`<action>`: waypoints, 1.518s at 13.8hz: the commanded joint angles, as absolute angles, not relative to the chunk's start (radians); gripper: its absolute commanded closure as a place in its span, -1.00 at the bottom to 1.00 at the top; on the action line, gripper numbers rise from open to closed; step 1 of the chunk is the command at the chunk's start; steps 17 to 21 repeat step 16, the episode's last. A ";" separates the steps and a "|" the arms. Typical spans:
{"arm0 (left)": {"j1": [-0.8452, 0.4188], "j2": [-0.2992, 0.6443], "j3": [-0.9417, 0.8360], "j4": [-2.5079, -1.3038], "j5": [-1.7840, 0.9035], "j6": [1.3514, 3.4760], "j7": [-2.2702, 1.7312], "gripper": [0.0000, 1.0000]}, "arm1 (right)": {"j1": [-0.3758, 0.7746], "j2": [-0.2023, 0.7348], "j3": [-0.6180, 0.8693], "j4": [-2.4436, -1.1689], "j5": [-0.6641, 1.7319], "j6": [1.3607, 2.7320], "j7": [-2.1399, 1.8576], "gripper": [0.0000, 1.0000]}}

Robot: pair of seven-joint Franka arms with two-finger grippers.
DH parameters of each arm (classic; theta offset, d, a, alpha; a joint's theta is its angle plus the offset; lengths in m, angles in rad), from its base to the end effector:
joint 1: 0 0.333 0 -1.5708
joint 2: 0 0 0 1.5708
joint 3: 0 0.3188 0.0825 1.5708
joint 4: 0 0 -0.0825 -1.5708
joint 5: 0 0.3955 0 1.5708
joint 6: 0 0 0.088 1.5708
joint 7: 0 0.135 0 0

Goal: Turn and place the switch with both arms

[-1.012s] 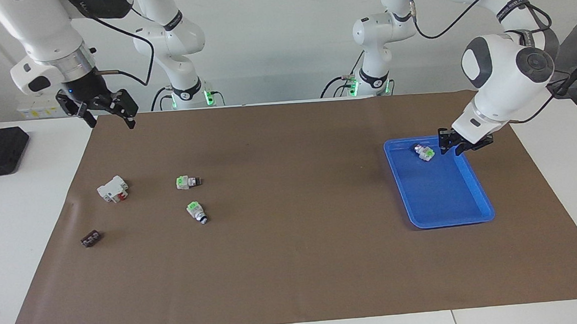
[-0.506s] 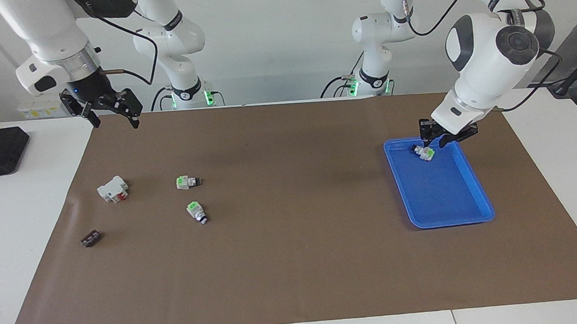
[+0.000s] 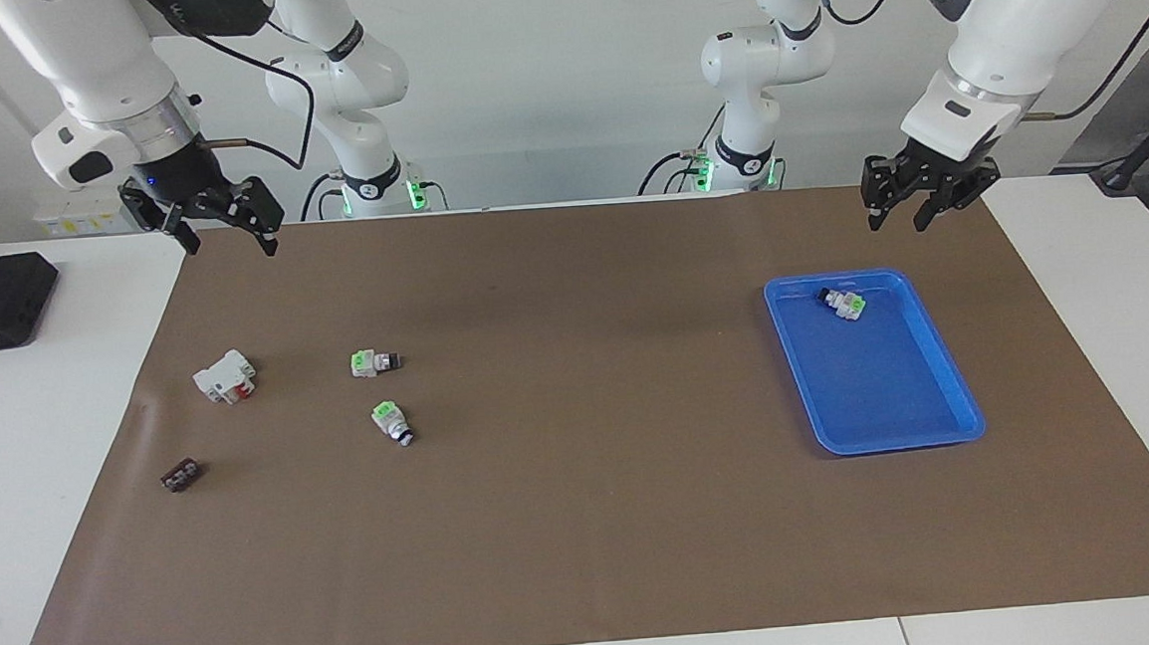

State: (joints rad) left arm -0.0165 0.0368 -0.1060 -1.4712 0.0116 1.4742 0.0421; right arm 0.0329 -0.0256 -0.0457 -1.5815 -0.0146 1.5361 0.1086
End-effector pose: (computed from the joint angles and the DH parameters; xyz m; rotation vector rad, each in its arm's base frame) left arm 0.5631 -0.0665 0.6179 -3.1217 0.2560 0.0521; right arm 0.5538 -0.0094 0.6055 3.1213 -0.1902 -0.0300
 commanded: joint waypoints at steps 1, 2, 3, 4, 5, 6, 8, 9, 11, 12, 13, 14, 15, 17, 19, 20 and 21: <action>0.003 0.008 -0.103 -1.526 -0.002 1.489 0.003 -1.00 | 0.031 -0.044 -0.049 -1.606 -0.017 1.546 0.098 -1.00; 0.012 0.008 -0.103 -1.528 -0.003 1.512 0.003 -1.00 | 0.026 -0.044 -0.049 -1.609 -0.017 1.549 0.097 -1.00; 0.014 0.009 -0.103 -1.528 -0.003 1.541 0.005 -1.00 | 0.028 -0.048 -0.049 -1.615 -0.017 1.555 0.100 -1.00; 0.017 0.011 -0.103 -1.529 -0.003 1.560 0.005 -1.00 | 0.028 -0.049 -0.049 -1.615 -0.017 1.545 0.103 -1.00; 0.018 0.009 -0.101 -1.537 -0.005 1.572 0.003 -1.00 | 0.032 -0.049 -0.049 -1.614 -0.021 1.525 0.103 -1.00; 0.034 0.008 -0.101 -1.549 -0.003 1.583 0.005 -1.00 | 0.032 -0.051 -0.049 -1.615 -0.025 1.504 0.104 -1.00; 0.041 0.002 -0.101 -1.560 -0.003 1.589 0.012 -1.00 | 0.029 -0.051 -0.049 -1.614 -0.026 1.497 0.103 -1.00; 0.034 0.002 -0.103 -1.560 -0.002 1.591 0.015 -1.00 | 0.031 -0.052 -0.049 -1.614 -0.026 1.488 0.104 -1.00; 0.032 0.000 -0.103 -1.563 -0.002 1.591 0.011 -1.00 | 0.029 -0.052 -0.048 -1.615 -0.025 1.492 0.106 -1.00; 0.035 0.000 -0.103 -1.563 -0.002 1.592 0.006 -1.00 | 0.026 -0.052 -0.048 -1.615 -0.026 1.500 0.104 -1.00; 0.037 0.000 -0.103 -1.563 -0.002 1.598 0.008 -1.00 | 0.026 -0.052 -0.048 -1.617 -0.025 1.509 0.104 -1.00; 0.038 0.000 -0.103 -1.566 -0.002 1.598 0.008 -1.00 | 0.026 -0.052 -0.048 -1.617 -0.022 1.509 0.104 -1.00; 0.040 -0.002 -0.103 -1.572 -0.002 1.600 0.006 -1.00 | 0.026 -0.052 -0.048 -1.617 -0.020 1.511 0.104 -1.00; 0.040 -0.005 -0.103 -1.575 -0.002 1.601 0.005 -1.00 | 0.026 -0.052 -0.048 -1.617 -0.020 1.511 0.101 -1.00; 0.040 -0.005 -0.103 -1.575 -0.002 1.601 0.005 -1.00 | 0.026 -0.052 -0.048 -1.617 -0.020 1.511 0.101 -1.00; 0.040 -0.005 -0.103 -1.575 -0.002 1.601 0.005 -1.00 | 0.026 -0.052 -0.048 -1.617 -0.020 1.511 0.101 -1.00; 0.040 -0.005 -0.103 -1.575 -0.002 1.601 0.005 -1.00 | 0.026 -0.052 -0.048 -1.617 -0.020 1.511 0.101 -1.00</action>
